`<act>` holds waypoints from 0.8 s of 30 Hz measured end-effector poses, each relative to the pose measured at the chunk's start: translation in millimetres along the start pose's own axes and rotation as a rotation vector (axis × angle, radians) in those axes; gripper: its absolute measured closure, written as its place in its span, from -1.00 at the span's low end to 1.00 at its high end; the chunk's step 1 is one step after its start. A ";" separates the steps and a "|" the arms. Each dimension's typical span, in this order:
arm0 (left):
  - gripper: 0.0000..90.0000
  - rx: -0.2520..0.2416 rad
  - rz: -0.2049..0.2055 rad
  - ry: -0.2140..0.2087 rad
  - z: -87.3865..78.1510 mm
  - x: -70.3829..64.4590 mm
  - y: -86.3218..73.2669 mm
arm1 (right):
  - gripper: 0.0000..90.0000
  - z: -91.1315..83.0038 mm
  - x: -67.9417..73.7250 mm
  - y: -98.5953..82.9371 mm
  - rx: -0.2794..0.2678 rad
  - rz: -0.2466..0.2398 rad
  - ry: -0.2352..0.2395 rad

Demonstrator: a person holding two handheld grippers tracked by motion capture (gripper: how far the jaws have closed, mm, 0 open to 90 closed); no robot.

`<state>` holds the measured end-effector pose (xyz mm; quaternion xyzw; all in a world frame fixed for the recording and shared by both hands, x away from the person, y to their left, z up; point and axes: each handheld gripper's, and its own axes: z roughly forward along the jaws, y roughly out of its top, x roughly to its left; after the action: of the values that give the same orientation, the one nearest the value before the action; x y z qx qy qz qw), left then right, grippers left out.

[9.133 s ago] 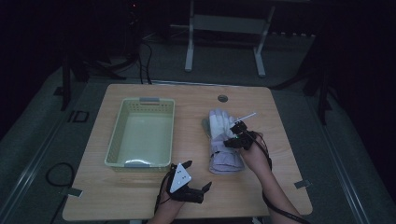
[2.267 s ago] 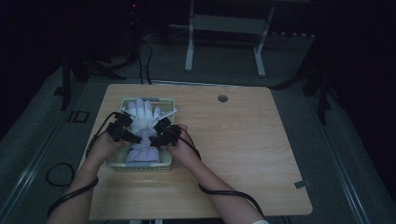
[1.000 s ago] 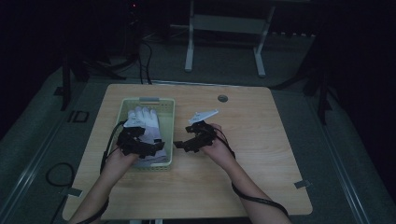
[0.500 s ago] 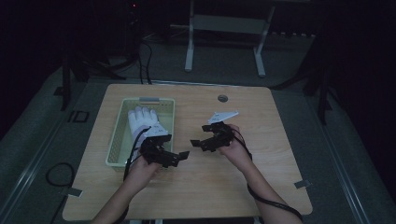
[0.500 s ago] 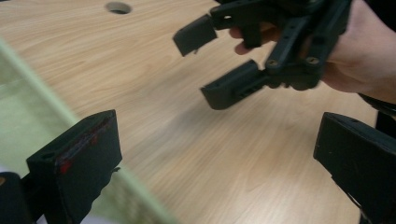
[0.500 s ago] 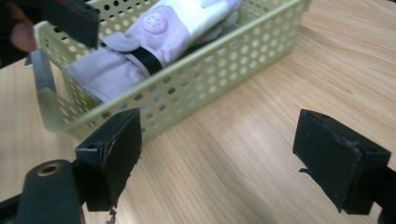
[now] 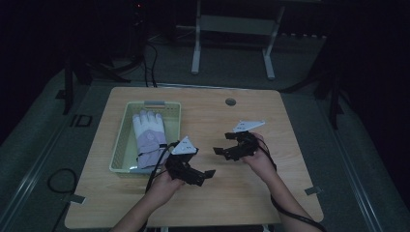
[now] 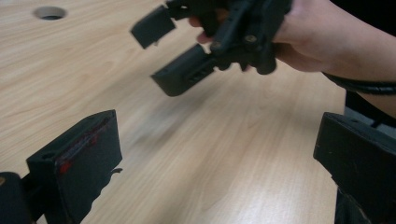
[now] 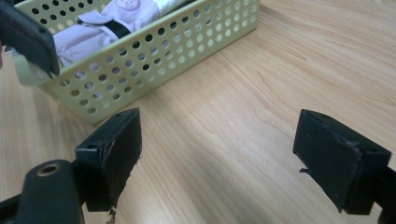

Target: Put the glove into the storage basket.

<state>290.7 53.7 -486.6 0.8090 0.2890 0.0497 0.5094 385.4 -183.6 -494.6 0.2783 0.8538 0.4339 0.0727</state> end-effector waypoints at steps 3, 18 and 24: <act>-0.98 0.006 0.017 -0.037 11.0 -8.9 -2.1 | -0.67 -4.7 -3.1 -11.0 -0.004 0.004 -0.001; -0.98 0.068 0.042 -0.109 58.0 -24.8 -27.3 | -0.68 -20.8 -11.6 -60.9 0.017 0.015 -0.031; -0.98 0.078 0.044 -0.116 70.4 -27.3 -36.4 | -0.68 -28.8 -16.2 -77.5 0.017 0.048 -0.034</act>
<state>279.3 -5.0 -545.3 0.8359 0.2428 0.0029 0.4922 356.4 -248.8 -539.5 0.3067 0.8492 0.4234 0.0741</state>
